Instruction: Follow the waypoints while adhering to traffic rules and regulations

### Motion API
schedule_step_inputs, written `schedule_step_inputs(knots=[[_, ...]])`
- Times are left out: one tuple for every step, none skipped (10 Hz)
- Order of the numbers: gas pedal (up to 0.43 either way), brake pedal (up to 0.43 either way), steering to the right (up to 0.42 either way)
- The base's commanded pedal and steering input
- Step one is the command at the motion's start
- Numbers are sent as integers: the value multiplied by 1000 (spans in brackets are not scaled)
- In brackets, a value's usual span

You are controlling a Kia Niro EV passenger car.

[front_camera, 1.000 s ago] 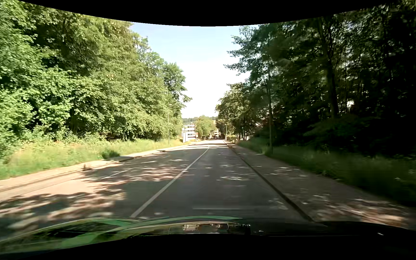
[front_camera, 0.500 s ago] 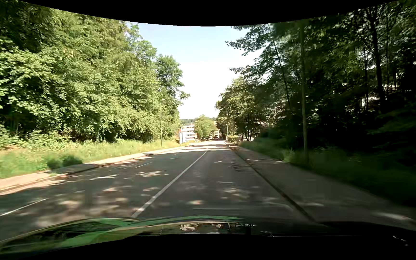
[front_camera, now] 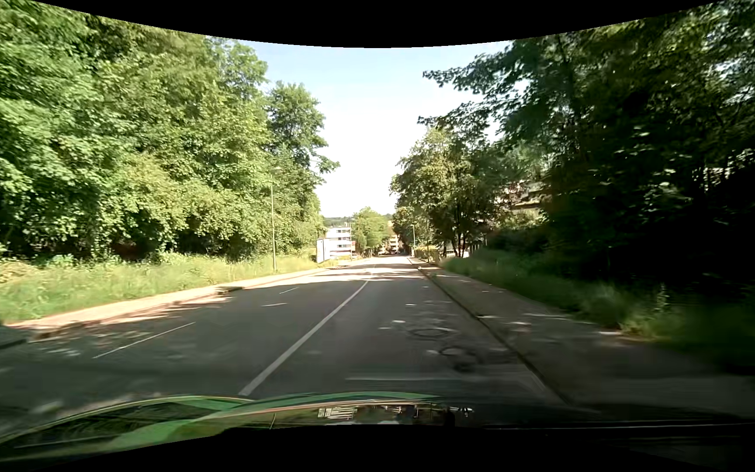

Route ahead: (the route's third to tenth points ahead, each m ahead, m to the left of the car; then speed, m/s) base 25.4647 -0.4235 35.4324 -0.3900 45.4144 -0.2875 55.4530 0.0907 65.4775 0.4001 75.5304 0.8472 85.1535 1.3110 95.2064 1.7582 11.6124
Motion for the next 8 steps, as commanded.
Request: schedule_step_inputs(knots=[[28,0,-3],[28,0,-3],[28,0,-3],[28,0,-1],[28,0,2],[28,0,4],[28,0,1],[39,0,-3]])
